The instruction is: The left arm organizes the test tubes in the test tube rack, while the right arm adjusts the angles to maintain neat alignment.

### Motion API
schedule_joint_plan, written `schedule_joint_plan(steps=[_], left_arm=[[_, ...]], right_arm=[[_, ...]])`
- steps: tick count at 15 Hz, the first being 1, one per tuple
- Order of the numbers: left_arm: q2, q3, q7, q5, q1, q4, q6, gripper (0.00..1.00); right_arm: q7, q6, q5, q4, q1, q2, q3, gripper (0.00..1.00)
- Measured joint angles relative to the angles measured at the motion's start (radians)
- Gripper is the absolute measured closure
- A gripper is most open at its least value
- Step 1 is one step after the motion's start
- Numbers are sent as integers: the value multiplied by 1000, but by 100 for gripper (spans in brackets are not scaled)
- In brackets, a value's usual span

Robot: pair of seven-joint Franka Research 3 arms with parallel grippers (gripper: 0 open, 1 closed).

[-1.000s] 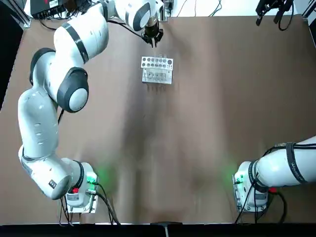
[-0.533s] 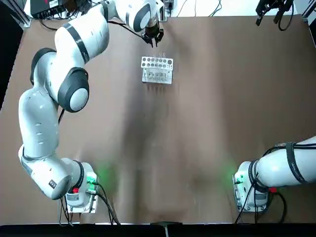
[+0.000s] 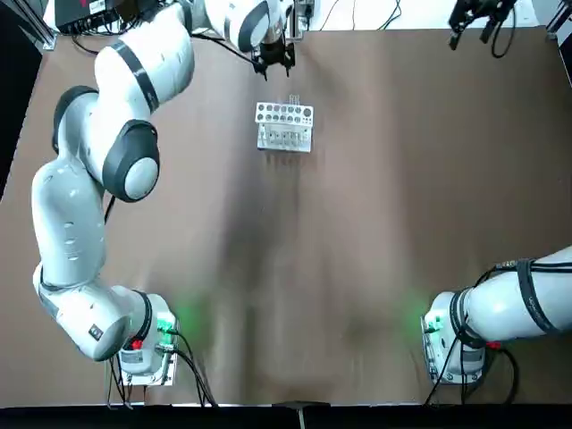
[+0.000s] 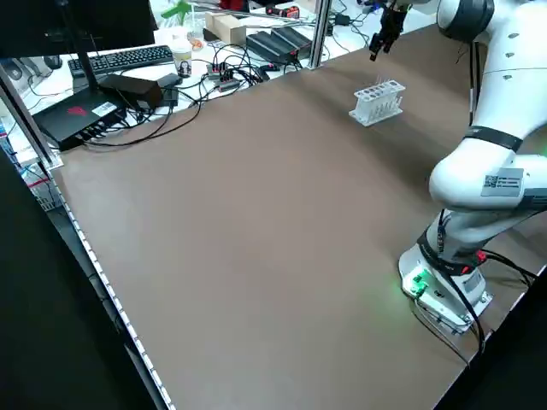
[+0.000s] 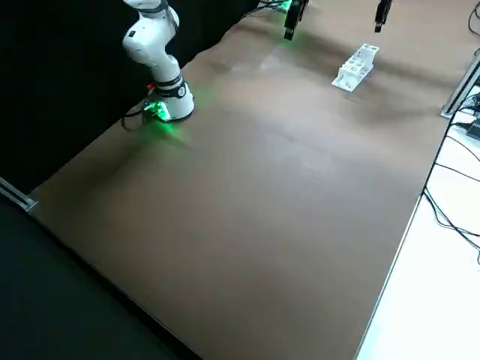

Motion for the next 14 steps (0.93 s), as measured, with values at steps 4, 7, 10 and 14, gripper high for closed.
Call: schedule_joint_plan(steps=[4, 7, 10, 14], left_arm=[[-131, 0, 173, 0, 104, 10, -172, 0], [-233, -1, 308, 0, 176, 9, -333, 0], [-312, -3, 480, -9, 253, 8, -486, 0], [-407, -3, 707, -11, 383, -3, -638, 0]], right_arm=[[9, 32, 2, -7, 108, 42, 6, 0], [39, 97, 87, -8, 161, 76, 8, 0], [98, 164, 210, -10, 185, 109, 8, 0], [246, 305, 239, -11, 302, 196, 9, 0]])
